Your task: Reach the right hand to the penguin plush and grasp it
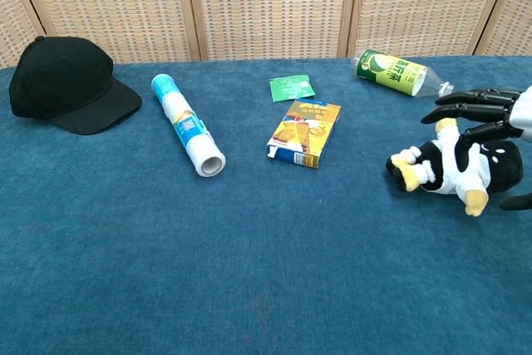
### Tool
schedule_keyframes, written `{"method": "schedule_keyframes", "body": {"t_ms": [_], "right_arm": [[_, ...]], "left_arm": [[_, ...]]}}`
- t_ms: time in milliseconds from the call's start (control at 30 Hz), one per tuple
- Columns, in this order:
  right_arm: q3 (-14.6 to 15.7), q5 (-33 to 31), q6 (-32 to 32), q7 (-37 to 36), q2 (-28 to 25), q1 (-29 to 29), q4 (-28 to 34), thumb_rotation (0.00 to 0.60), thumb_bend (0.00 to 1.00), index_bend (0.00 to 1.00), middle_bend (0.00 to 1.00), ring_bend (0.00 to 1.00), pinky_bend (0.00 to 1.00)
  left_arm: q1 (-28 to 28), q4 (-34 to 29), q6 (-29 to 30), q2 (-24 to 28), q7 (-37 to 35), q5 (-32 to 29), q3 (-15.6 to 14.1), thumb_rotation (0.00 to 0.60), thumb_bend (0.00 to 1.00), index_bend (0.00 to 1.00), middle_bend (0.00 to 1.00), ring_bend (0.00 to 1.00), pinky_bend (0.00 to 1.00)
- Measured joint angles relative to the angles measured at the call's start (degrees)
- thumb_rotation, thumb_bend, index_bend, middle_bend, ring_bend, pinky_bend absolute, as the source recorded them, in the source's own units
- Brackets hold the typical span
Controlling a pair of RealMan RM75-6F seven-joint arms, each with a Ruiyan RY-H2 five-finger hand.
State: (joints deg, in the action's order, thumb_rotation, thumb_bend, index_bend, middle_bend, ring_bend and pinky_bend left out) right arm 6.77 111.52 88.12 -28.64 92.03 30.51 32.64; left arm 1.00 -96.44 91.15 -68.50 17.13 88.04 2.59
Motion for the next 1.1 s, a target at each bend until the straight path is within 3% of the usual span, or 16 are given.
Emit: {"method": "schedule_keyframes", "body": {"t_ms": [1100], "right_arm": [[2.63,-3.32,-2.82,-3.45,5.41,0.92,-9.66,0.6,0.23,0.49,0.19,0.0,0.13]], "left_arm": [[0.3,0.15,-0.75,-0.28,0.39,-0.24,-0.37,0.6,0.24,0.0,0.0,0.0,0.0]]}}
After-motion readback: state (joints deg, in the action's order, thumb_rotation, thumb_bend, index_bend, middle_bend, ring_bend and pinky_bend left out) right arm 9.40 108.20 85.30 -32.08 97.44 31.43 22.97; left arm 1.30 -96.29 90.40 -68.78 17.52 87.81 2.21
